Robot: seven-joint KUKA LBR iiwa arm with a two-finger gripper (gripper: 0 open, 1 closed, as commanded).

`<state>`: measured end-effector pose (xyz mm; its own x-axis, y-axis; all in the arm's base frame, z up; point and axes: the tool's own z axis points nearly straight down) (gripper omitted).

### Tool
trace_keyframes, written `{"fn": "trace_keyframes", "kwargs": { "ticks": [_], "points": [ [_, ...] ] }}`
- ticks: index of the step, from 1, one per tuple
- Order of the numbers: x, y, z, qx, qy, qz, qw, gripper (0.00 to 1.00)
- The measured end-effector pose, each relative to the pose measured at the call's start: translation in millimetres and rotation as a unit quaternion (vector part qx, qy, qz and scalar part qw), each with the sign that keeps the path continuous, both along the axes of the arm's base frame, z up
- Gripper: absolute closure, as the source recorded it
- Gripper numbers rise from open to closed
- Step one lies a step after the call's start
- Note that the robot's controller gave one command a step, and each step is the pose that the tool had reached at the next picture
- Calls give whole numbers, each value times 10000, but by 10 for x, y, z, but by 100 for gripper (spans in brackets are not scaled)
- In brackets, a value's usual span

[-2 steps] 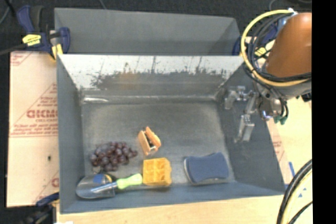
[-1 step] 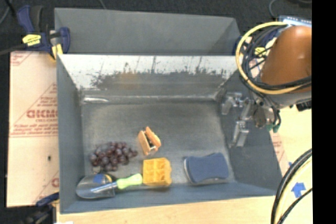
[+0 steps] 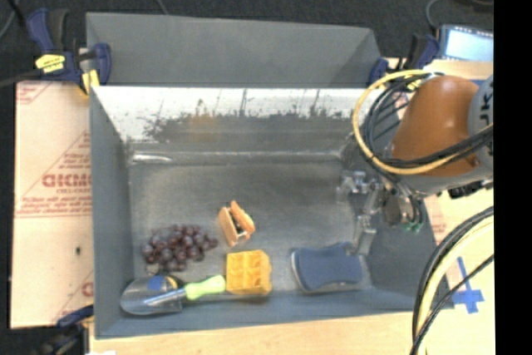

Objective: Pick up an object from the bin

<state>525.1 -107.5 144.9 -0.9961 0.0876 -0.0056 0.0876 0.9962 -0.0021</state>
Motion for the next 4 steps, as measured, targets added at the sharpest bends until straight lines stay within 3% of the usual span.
{"fn": "trace_keyframes", "kwargs": {
  "ticks": [1,2,3,4],
  "points": [
    [-130,116,-606,0,-52,-272,9996,0],
    [-275,122,-727,-5,-30,-287,9996,100],
    [-275,122,-727,-6,-30,-283,9996,100],
    [-326,144,-341,2,17,-239,9997,100]
  ]
}}
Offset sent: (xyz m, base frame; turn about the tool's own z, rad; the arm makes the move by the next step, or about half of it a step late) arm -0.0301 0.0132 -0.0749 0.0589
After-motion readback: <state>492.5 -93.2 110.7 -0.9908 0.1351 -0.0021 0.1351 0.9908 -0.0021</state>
